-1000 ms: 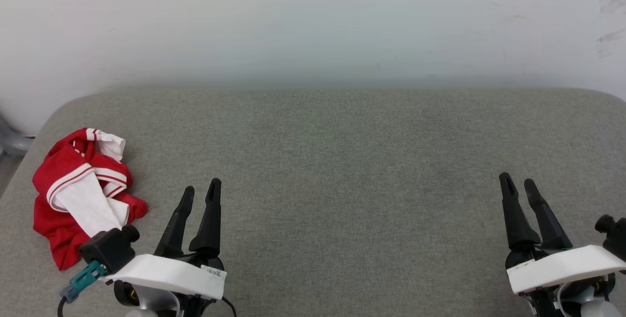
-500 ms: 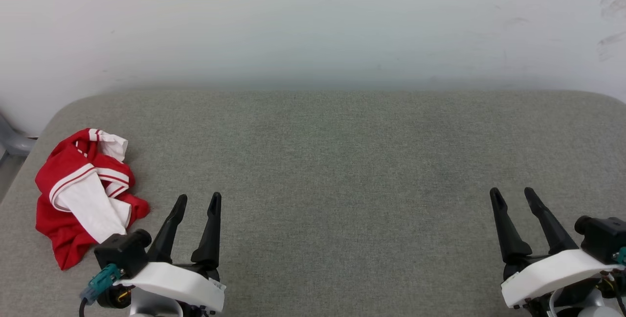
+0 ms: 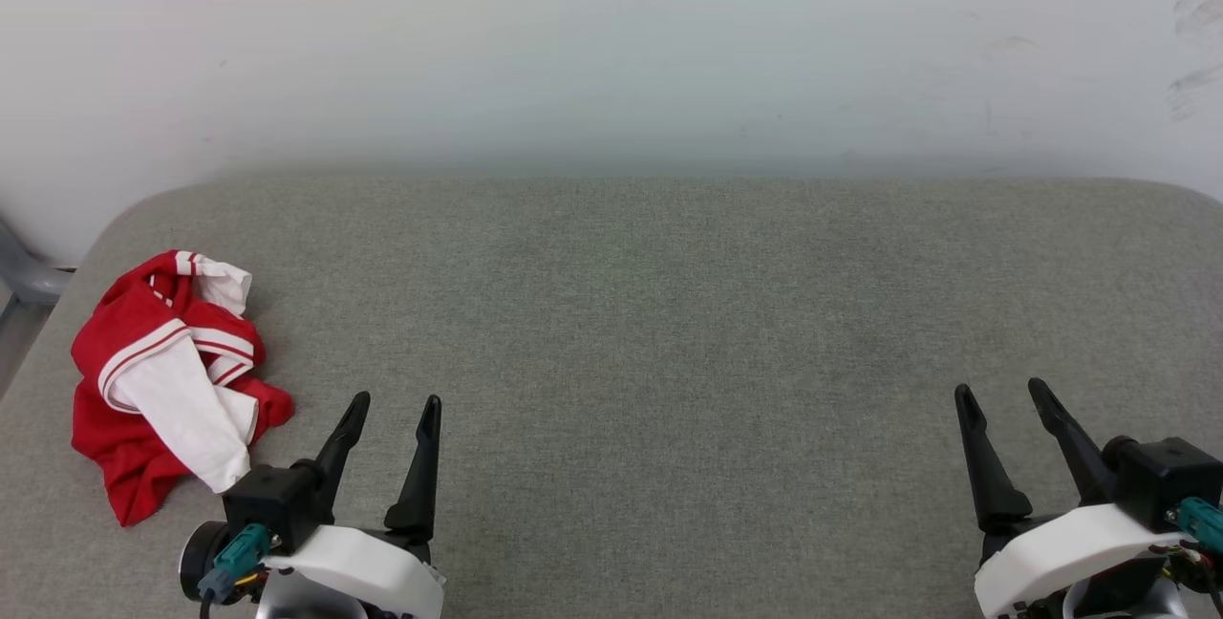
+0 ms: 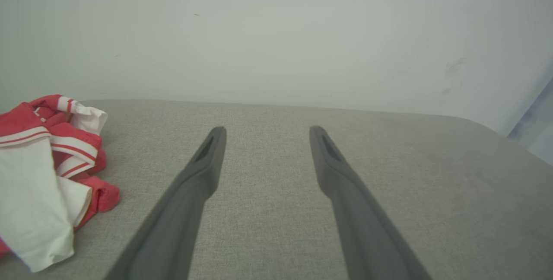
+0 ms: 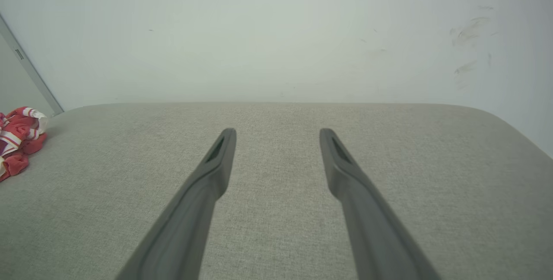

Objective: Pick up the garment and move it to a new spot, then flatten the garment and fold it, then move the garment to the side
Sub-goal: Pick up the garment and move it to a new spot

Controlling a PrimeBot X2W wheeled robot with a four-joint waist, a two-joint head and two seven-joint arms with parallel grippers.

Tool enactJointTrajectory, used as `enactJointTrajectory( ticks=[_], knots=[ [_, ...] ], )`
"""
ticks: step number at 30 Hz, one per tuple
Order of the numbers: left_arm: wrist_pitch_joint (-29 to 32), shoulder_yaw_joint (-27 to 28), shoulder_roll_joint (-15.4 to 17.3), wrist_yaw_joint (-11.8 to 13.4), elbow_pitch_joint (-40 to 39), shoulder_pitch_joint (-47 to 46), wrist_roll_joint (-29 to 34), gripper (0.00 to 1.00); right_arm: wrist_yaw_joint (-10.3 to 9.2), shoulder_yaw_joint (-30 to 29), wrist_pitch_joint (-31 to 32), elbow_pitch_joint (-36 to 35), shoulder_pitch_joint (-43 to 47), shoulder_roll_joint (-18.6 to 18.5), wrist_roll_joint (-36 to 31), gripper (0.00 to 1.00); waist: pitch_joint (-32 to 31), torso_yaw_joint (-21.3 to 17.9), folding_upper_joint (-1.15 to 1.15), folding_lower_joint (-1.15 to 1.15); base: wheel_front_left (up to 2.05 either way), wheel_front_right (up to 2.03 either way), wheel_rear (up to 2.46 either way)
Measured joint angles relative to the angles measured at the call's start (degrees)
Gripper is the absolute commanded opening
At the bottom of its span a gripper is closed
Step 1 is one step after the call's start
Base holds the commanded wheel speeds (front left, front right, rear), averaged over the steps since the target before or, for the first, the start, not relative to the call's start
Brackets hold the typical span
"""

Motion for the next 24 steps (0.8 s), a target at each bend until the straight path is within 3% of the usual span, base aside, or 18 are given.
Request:
enactJointTrajectory(
  ticks=[24],
  knots=[
    [-2.70, 1.13, -1.13, -0.51, 2.09, -0.75, 4.85, 1.00, 0.00, -1.30, -2.83, -2.25, 1.26, 2.42, -6.48, 1.00, -0.03, 1.55, 0.00, 0.00, 0.00, 0.00, 0.00]
  ],
)
